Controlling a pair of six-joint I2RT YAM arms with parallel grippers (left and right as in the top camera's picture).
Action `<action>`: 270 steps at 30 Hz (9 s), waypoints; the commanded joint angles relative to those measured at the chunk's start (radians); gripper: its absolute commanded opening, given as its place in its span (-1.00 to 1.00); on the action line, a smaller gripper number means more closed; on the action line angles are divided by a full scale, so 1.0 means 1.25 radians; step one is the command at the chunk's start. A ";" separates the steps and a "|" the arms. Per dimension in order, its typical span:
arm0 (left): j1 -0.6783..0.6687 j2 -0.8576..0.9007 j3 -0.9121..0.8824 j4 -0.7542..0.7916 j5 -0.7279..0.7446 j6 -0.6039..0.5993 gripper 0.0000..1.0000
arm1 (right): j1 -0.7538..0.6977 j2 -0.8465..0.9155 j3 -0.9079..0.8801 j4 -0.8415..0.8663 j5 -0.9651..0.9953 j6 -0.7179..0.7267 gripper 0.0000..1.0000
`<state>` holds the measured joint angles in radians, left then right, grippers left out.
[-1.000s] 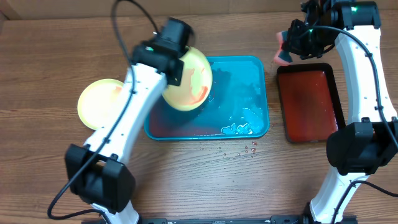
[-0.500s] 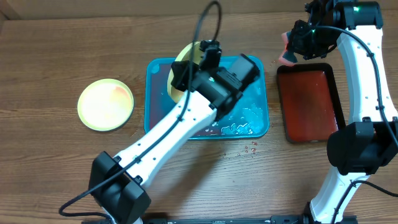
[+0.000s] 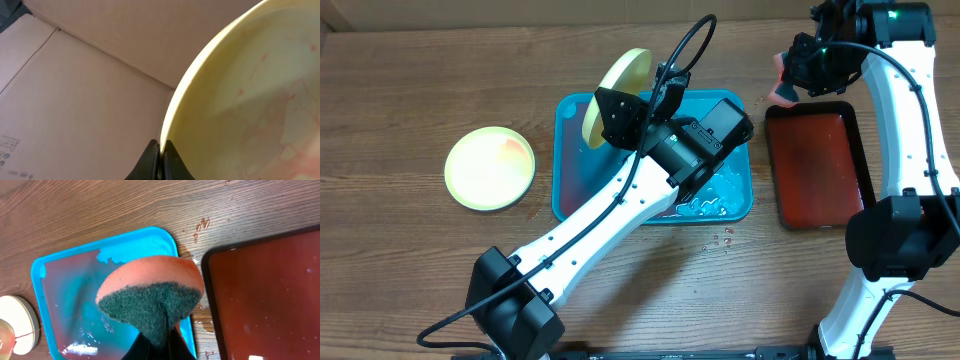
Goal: Clean dirty plates on tray and stack at the side
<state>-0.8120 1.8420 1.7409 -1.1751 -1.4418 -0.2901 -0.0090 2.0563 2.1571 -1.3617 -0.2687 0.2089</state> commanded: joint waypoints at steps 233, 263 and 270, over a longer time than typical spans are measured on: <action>0.592 -0.567 -0.590 0.654 1.216 0.180 0.99 | 0.046 -1.643 -1.719 1.028 0.142 -0.080 1.00; 0.617 -1.411 -1.389 0.939 1.306 0.484 0.99 | 0.046 -1.643 -1.719 1.028 0.142 -0.080 1.00; 0.624 -1.471 -1.389 0.892 1.297 0.481 1.00 | 0.046 -1.643 -1.719 1.028 0.142 -0.080 1.00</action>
<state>-0.0383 0.0181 0.0082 -0.0532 0.1909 0.2924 0.0418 0.0120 0.0185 -0.0822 -0.0967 0.1043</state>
